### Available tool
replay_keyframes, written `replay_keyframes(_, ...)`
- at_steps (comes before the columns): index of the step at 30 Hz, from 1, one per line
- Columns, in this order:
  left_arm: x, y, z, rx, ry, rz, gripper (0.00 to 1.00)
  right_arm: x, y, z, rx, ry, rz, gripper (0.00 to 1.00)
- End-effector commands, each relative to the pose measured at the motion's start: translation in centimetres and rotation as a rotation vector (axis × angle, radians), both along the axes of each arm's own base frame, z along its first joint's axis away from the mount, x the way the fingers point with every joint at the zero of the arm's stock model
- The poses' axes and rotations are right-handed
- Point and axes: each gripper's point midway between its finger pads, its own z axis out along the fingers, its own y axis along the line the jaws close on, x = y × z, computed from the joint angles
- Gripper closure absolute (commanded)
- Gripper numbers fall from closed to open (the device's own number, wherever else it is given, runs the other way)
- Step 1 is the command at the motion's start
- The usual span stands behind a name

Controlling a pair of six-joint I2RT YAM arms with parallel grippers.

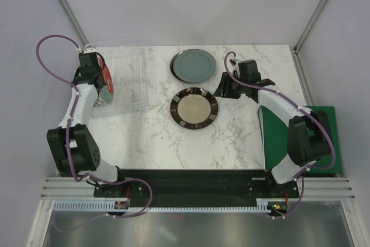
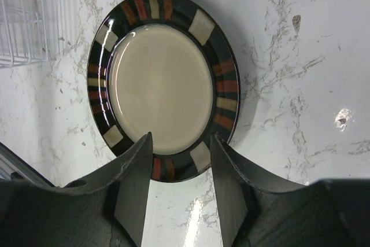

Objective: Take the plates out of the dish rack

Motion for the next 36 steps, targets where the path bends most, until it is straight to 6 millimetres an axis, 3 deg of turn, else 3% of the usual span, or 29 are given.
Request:
replay_keyframes(1,4.2,-0.2,16.1,0.087,-0.523,-0.015,0.98,0.6,0.9,1.1,0.025,-0.038,0.018,0.48)
replay_keyframes(4,4.5,-1.5,14.7,0.099,-0.508,-0.036,0.98,0.5,1.0,0.4,0.019,-0.027,0.018,0.48)
replay_keyframes(6,4.8,-2.6,14.9,0.149,-0.499,-0.056,0.98,0.4,1.1,-0.1,0.019,-0.016,0.023,0.49)
replay_keyframes(13,4.3,-2.0,18.5,0.257,-0.515,0.000,0.98,0.4,1.8,-0.3,0.020,-0.012,0.040,0.49)
replay_keyframes(17,2.6,-1.9,20.2,0.247,-0.544,0.016,0.98,0.6,2.1,0.8,0.039,-0.039,0.050,0.49)
replay_keyframes(21,0.9,-2.9,21.7,0.190,-0.571,-0.019,0.98,0.5,3.7,3.8,0.125,-0.095,0.117,0.46)
replay_keyframes(25,-0.3,-6.8,22.4,-0.020,-0.611,-0.159,0.98,0.2,6.3,8.0,0.310,-0.162,0.213,0.43)
replay_keyframes(28,-1.2,-10.3,22.0,-0.197,-0.625,-0.268,0.98,0.3,7.5,9.8,0.385,-0.198,0.266,0.43)
replay_keyframes(34,-3.0,-18.7,19.8,-0.575,-0.578,-0.532,0.98,0.3,9.4,12.4,0.515,-0.240,0.328,0.40)
replay_keyframes(36,-3.5,-20.8,18.6,-0.684,-0.577,-0.591,0.98,0.3,10.1,12.2,0.540,-0.220,0.342,0.40)
